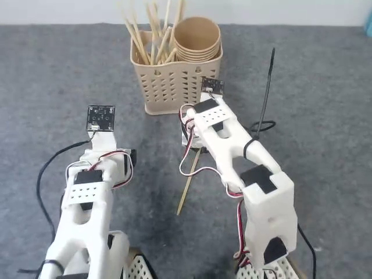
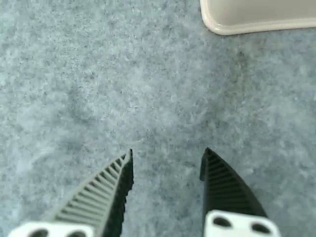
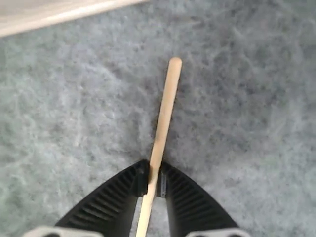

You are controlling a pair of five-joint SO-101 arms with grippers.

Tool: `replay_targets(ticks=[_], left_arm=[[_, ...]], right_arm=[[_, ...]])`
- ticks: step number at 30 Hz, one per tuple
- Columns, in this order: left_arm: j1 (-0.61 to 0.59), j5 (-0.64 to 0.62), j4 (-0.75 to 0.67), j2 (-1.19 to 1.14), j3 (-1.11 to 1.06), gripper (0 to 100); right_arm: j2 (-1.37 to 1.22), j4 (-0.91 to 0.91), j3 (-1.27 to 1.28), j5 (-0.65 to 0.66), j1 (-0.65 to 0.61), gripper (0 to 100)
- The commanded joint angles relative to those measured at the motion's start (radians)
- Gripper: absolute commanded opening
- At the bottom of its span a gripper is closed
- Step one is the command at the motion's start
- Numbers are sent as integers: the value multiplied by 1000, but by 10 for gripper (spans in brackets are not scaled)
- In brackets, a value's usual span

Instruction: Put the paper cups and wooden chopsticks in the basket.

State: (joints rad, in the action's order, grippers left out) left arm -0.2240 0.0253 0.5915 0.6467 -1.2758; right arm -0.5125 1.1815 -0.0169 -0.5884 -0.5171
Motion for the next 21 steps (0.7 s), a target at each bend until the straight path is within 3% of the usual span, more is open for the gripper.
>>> replay_targets(ticks=[1, 8, 16, 21], left_arm=[[-8, 9, -8, 15, 42, 214], [-8, 11, -9, 15, 42, 214], [-6, 11, -9, 15, 44, 214], [-5, 11, -9, 15, 44, 214]], right_arm=[[-7, 25, -11, 12, -4, 6], [202, 36, 97, 9, 30, 9], [591, 33, 239, 17, 234, 8], [846, 13, 249, 17, 246, 8]])
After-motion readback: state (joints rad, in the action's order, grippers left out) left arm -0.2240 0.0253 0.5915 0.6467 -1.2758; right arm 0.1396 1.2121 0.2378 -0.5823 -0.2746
